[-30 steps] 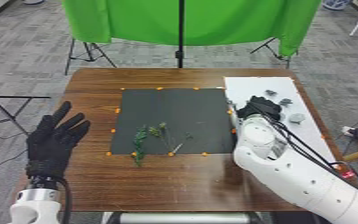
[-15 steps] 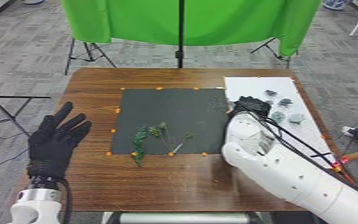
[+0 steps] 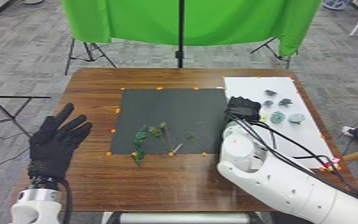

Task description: Arrange flowers

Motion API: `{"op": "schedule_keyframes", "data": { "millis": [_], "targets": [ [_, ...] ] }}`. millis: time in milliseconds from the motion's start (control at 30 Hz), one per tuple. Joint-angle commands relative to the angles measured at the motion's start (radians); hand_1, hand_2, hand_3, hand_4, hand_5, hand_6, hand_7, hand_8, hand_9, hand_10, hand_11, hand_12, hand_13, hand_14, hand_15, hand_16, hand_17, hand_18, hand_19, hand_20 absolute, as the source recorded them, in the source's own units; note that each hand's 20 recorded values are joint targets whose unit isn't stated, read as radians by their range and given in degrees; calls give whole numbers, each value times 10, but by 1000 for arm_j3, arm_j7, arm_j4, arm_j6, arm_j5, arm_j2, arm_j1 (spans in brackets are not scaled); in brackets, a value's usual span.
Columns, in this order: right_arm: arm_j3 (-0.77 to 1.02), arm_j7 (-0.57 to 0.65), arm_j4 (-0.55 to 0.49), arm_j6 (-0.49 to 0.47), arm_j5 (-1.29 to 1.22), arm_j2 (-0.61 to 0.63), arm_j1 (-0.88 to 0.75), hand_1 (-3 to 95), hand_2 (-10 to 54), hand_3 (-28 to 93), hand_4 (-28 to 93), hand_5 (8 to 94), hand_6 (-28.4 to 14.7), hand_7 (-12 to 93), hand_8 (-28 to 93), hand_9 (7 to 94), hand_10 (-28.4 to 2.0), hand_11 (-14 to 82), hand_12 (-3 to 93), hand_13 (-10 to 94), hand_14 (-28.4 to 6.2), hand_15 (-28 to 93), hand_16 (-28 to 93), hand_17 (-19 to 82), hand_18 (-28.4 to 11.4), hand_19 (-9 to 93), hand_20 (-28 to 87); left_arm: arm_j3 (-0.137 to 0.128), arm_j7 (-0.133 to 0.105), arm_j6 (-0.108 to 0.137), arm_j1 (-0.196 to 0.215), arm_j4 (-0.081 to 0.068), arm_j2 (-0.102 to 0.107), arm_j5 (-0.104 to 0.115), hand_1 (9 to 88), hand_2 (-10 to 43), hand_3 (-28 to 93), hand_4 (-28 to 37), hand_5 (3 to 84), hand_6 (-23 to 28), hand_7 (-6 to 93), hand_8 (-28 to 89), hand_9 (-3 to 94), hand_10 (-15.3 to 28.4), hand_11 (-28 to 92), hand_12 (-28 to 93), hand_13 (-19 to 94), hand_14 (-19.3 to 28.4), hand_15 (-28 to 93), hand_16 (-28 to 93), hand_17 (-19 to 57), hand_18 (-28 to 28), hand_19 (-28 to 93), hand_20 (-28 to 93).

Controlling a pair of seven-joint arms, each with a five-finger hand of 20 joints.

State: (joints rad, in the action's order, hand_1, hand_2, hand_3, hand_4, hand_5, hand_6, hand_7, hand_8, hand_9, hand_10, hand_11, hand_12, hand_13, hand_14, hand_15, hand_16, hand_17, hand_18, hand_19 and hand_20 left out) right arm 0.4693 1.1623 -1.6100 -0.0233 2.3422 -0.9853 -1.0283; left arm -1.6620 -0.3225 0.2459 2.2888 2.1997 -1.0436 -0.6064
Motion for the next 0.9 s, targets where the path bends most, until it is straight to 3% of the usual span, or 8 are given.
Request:
{"op": "schedule_keyframes", "data": {
  "millis": [33, 200, 267, 367, 400, 500, 633, 900],
  "targets": [
    [-14, -10, -7, 120, 21, 45, -25, 556, -95, 703, -283, 918, -26, 169, 72, 893, -108, 481, 219, 786, -85, 810, 210, 364, -252, 932, 461, 3, -20, 10, 25, 5, 5, 7, 177, 128, 734, -283, 353, 74, 111, -101, 350, 207, 243, 105, 242, 284, 523, -91, -96, 280, 573, 91],
    [22, -12, -71, 166, 26, 64, -24, 553, -95, 722, -283, 923, -30, 172, 81, 897, -113, 486, 218, 792, -89, 812, 212, 367, -254, 932, 469, 3, -30, 20, 29, 7, 9, 14, 177, 128, 734, -283, 353, 74, 111, -100, 350, 208, 243, 105, 243, 284, 524, -92, -97, 280, 574, 90],
    [42, -10, -103, 171, 17, 64, -35, 551, -95, 728, -283, 924, -32, 173, 83, 898, -113, 486, 218, 793, -89, 813, 212, 367, -254, 932, 471, -1, -23, 17, 30, 8, 2, 8, 177, 128, 734, -283, 353, 74, 111, -100, 350, 208, 243, 105, 242, 284, 525, -92, -97, 280, 574, 89],
    [80, -10, -159, 161, 4, 59, -70, 549, -95, 735, -283, 925, -32, 173, 85, 901, -115, 487, 218, 795, -92, 814, 213, 369, -258, 932, 476, 4, -33, 21, 28, 7, 9, 12, 177, 129, 734, -283, 353, 74, 111, -100, 349, 208, 242, 105, 242, 284, 524, -92, -97, 280, 574, 89],
    [109, -14, -181, 146, 2, 48, -102, 550, -95, 737, -283, 925, -33, 174, 86, 902, -116, 488, 218, 795, -93, 815, 214, 370, -260, 932, 478, 2, -26, 22, 30, 9, 6, 10, 177, 129, 733, -283, 353, 74, 111, -100, 349, 208, 242, 105, 242, 284, 524, -92, -97, 280, 574, 88],
    [151, 2, -227, 138, -3, 20, -163, 552, -95, 737, -283, 927, -35, 175, 90, 903, -118, 488, 218, 797, -94, 816, 214, 370, -262, 932, 483, 5, -47, 30, 33, 11, 18, 18, 177, 129, 733, -283, 354, 75, 111, -100, 350, 208, 242, 105, 241, 284, 523, -92, -97, 280, 575, 88],
    [172, 6, -263, 106, -14, -8, -231, 555, -95, 736, -283, 928, -37, 176, 93, 907, -120, 488, 219, 799, -98, 817, 215, 371, -266, 932, 489, 3, -52, 25, 45, 11, 22, 18, 177, 130, 733, -283, 354, 75, 111, -100, 350, 208, 242, 105, 242, 284, 524, -92, -97, 281, 575, 87],
    [167, 4, -285, 48, -50, -59, -307, 549, -95, 731, -283, 929, -35, 174, 93, 907, -120, 490, 220, 800, -97, 818, 213, 375, -269, 932, 497, -4, -6, 0, 31, 6, -6, -9, 177, 130, 734, -283, 354, 75, 111, -101, 350, 208, 242, 105, 241, 284, 525, -92, -97, 281, 576, 85]
  ]
}}
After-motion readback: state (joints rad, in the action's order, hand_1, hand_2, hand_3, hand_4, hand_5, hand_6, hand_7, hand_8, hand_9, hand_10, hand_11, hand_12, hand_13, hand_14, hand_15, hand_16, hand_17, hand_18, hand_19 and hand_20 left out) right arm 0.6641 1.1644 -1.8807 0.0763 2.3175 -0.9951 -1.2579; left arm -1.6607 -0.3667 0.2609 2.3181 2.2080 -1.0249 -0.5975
